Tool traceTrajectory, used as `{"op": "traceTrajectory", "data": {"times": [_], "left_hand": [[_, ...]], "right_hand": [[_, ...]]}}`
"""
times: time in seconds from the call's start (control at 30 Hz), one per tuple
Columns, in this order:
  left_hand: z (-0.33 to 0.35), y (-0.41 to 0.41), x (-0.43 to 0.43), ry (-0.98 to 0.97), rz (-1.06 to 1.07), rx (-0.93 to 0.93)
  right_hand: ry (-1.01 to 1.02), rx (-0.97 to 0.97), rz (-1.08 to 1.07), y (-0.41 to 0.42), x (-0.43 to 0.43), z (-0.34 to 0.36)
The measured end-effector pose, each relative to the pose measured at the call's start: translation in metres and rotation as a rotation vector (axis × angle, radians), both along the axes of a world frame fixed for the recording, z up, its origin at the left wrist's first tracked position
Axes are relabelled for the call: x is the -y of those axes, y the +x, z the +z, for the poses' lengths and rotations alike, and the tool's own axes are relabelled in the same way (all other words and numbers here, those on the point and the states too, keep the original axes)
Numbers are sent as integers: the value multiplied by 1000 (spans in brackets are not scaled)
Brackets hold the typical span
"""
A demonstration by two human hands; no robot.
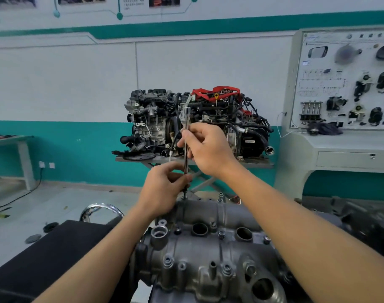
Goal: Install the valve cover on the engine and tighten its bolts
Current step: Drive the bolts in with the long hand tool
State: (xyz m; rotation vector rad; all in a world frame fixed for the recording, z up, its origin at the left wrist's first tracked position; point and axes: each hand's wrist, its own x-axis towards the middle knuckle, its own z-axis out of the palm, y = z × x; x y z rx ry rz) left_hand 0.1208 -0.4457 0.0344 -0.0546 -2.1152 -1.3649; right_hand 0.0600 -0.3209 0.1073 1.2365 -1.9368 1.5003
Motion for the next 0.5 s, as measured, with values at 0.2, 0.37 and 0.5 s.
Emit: {"op": "traceTrajectory", "data": {"times": [0.2, 0.37, 0.5], "left_hand": [[-7, -9, 2, 102, 18, -51], [-12, -15, 4, 136, -33, -65], [-6, -19, 6, 109, -86, -75]], "right_hand": [[99, -7, 80, -11, 9, 7], [60, 101, 198, -24, 11, 5], [-74, 207, 187, -31, 6, 2]]}}
